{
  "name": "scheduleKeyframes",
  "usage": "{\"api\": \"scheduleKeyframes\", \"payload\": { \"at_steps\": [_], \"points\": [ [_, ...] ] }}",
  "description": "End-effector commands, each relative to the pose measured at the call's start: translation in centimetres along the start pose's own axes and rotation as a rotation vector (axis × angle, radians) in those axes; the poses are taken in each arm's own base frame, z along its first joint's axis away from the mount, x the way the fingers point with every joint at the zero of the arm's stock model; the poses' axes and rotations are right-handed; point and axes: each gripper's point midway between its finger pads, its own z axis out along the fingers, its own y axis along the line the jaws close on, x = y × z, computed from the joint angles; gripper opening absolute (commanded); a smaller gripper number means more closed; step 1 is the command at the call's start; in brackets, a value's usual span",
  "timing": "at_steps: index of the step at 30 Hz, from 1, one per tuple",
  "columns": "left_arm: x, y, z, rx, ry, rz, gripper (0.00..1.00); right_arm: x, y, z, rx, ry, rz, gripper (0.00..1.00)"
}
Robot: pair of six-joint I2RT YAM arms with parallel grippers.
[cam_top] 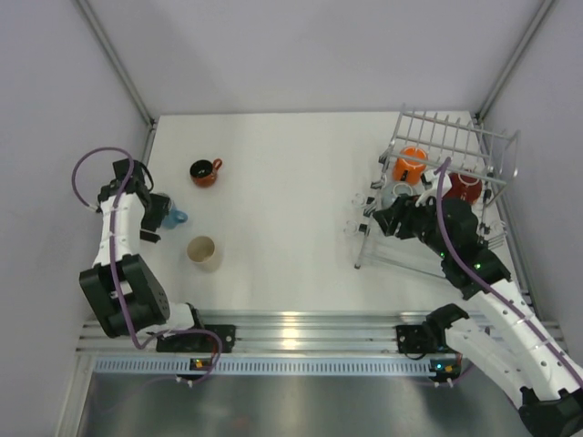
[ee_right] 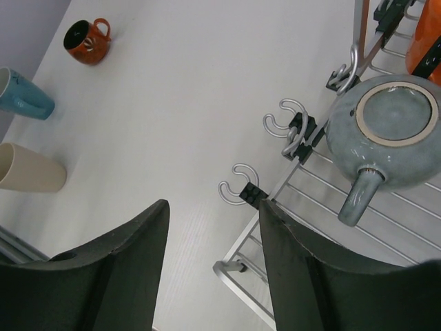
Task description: Load the cups into the dish rack
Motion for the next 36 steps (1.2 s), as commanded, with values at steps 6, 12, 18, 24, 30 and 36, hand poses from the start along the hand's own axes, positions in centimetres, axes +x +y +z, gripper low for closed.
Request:
{"api": "scheduleKeyframes", "payload": {
  "at_steps": [6,12,18,24,30,36],
  "points": [
    [0.0,1.4,2.5,-0.124,0.0,-0.044,0.7,-1.2,-0.5,-0.1,0.019,-0.053,-0.024,0.56],
    [0.4,-0.3,2.1,-0.056,0.056,-0.016,0.75,-1.2,-0.7,0.1,0.029,-0.054,-0.029,0.56],
    [-1.0,-1.6,-1.8,0.078,-0.001,-0.045,0.75,-0.8,-0.6,0.7,0.022,-0.037,-0.022,0.56],
    [-4.5,-1.3,-3.9,0.08,-0.17,-0.077,0.82,-0.8,-0.6,0.8,0.018,-0.034,-0.022,0.56],
    [-3.6,-1.9,-0.9,0.034,-0.087,-0.062,0.85,-0.9,-0.8,0.7,0.03,-0.037,-0.029,0.56],
    [-3.2,-2.3,1.7,-0.013,-0.047,-0.069,0.83,-1.4,-0.9,0.5,0.042,-0.045,-0.041,0.56]
  ]
}}
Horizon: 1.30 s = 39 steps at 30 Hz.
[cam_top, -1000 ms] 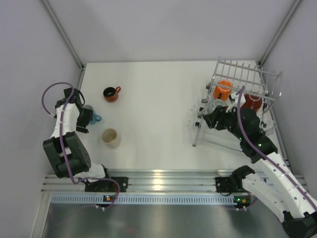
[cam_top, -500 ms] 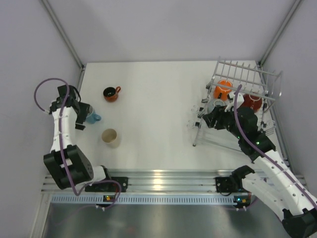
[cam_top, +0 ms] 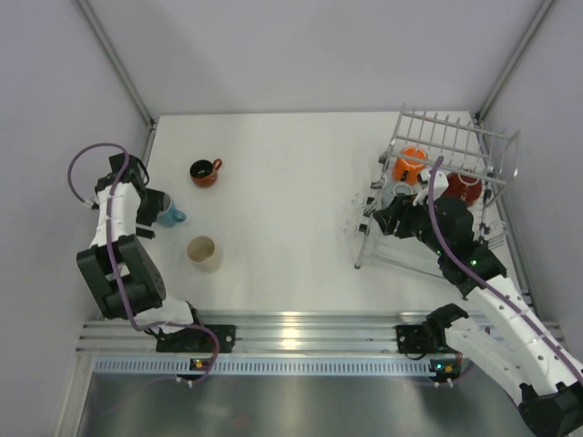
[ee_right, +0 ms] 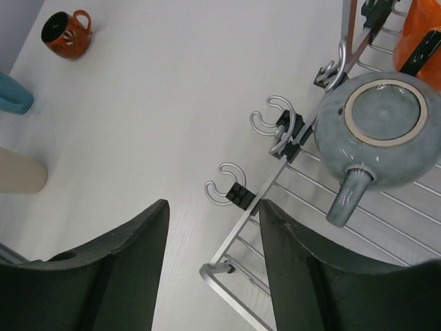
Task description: Load the cups into the dish rack
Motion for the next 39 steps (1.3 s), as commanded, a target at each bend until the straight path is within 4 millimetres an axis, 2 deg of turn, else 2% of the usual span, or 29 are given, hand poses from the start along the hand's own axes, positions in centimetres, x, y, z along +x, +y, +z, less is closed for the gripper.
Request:
{"api": "scheduleKeyframes", "payload": {
  "at_steps": [1,10,15,19,21,22,25,27,30,34,35,37,38,39],
  "points": [
    [-1.2,-1.2,0.2,0.025,-0.027,-0.03,0.83,-1.9,-0.1,-0.2,0.01,-0.063,-0.018,0.56],
    [-0.9,-0.4,1.9,-0.012,-0.024,-0.026,0.73,-1.9,-0.1,0.1,0.014,-0.053,-0.024,0.56],
    [-0.9,-0.6,3.2,-0.029,-0.014,0.028,0.6,-2.2,-0.1,0.0,0.019,-0.047,-0.023,0.56],
    [-0.4,-0.3,3.9,-0.04,0.013,0.03,0.54,-2.4,-0.1,-0.3,0.024,-0.044,-0.028,0.56],
    [-0.1,-0.5,4.0,-0.031,0.036,0.038,0.44,-2.7,0.2,-0.5,0.016,-0.054,-0.018,0.56],
    [0.1,-0.6,4.0,-0.028,0.046,0.043,0.27,-2.7,0.2,-0.6,0.013,-0.053,-0.015,0.56],
    [0.2,-1.5,3.4,0.015,0.07,0.059,0.01,-2.9,0.7,-1.0,-0.004,-0.059,-0.002,0.56],
    [-0.1,-2.3,2.4,0.059,0.072,0.071,0.0,-3.2,1.0,-1.3,-0.015,-0.059,-0.002,0.56],
    [-0.9,-3.9,-0.2,0.169,0.058,0.083,0.0,-3.3,1.5,-1.6,-0.037,-0.055,0.006,0.57],
    [-1.4,-7.5,-5.6,0.435,0.054,0.161,0.0,-3.5,2.5,-1.9,-0.088,-0.052,0.011,0.59],
    [-1.1,-8.5,-8.2,0.544,0.062,0.183,0.0,-3.9,3.0,-2.0,-0.109,-0.061,0.013,0.59],
    [-1.4,-9.8,-10.9,0.672,0.035,0.209,0.0,-4.1,3.8,-2.0,-0.154,-0.061,0.02,0.6],
    [-1.0,-10.9,-13.7,0.811,0.043,0.231,0.0,-4.5,4.2,-2.0,-0.167,-0.074,0.037,0.6],
    [-0.7,-11.7,-15.4,0.911,0.043,0.256,0.0,-4.7,4.5,-1.8,-0.177,-0.076,0.048,0.6]
  ]
}}
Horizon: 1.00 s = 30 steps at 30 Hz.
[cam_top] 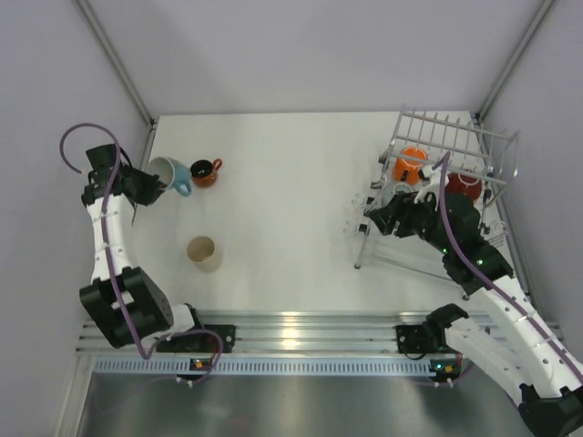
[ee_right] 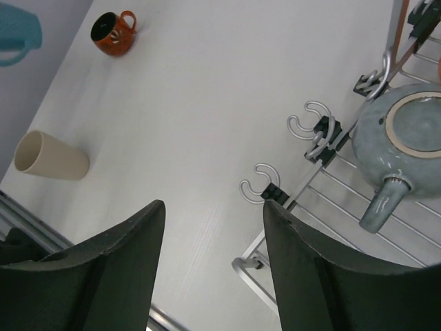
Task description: Load the cups into the dish rack
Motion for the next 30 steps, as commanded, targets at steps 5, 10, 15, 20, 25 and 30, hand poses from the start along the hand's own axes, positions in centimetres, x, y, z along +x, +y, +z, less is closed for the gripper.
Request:
{"api": "scheduleKeyframes", "payload": {
  "at_steps": [5,10,15,20,25,30],
  "points": [
    [4.3,-13.9,-10.7,0.907,0.121,0.186,0.0,-3.3,6.5,0.1,-0.32,-0.023,0.054,0.62],
    [11.7,-17.7,-15.1,1.202,0.204,0.341,0.0,-3.2,10.5,-0.1,-0.582,-0.023,0.16,0.64],
    [17.9,-19.5,-19.1,1.395,0.301,0.43,0.0,-3.9,12.6,-0.1,-0.659,-0.019,0.204,0.65],
    [20.9,-19.9,-23.5,1.606,0.399,0.379,0.0,-4.6,14.7,-0.1,-0.725,-0.052,0.21,0.67],
    [23.1,-18.9,-25.7,1.703,0.579,0.233,0.0,-4.5,17.3,0.5,-0.77,-0.063,0.193,0.68],
    [24.6,-18.5,-26.3,1.741,0.623,0.218,0.0,-3.9,20.5,0.9,-0.847,-0.051,0.155,0.65]
  ]
}}
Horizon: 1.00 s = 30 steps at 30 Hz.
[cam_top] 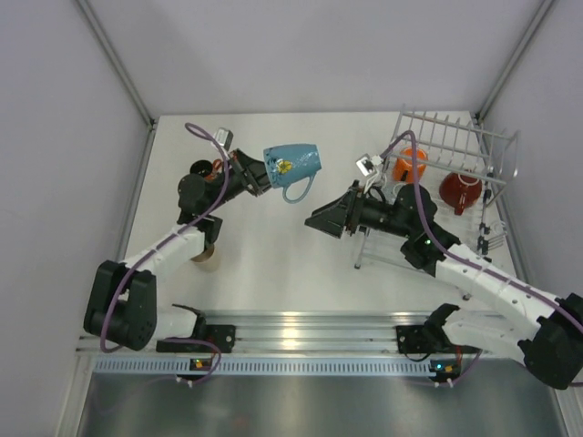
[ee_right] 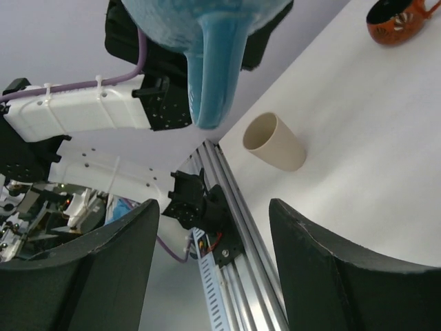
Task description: Load the cups into the dish rack
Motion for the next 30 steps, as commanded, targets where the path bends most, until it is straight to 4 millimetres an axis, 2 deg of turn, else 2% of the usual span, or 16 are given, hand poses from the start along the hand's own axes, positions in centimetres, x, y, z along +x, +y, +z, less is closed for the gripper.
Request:
{"api": "scheduleKeyframes", "payload": {
  "at_steps": [1,6,13,23,26,28,30],
  "points": [
    [0.8,-6.4,-0.1,0.235,-0.015,0.104,0.0,-3.4,4.6,1.6,-0.14,-0.109,-0.111,0.65],
    [1.7,-6.3,-0.1,0.238,0.006,0.109,0.0,-3.1,5.2,2.8,-0.154,-0.114,-0.114,0.65],
    [2.6,-5.6,-0.6,0.224,0.005,0.118,0.0,-4.9,5.2,3.3,-0.11,-0.176,-0.107,0.61],
    [3.2,-6.0,-0.3,0.239,0.004,0.126,0.0,-5.0,5.1,4.9,-0.112,-0.175,-0.067,0.55],
    [3.5,-5.9,-0.2,0.239,0.007,0.131,0.0,-5.1,5.5,4.8,-0.125,-0.178,-0.064,0.48],
    [3.9,-5.9,-0.1,0.243,0.016,0.134,0.0,-5.1,5.5,4.8,-0.123,-0.181,-0.063,0.39],
    [4.1,-5.7,-0.1,0.239,0.018,0.128,0.0,-5.2,5.4,4.7,-0.121,-0.187,-0.062,0.23]
  ]
}}
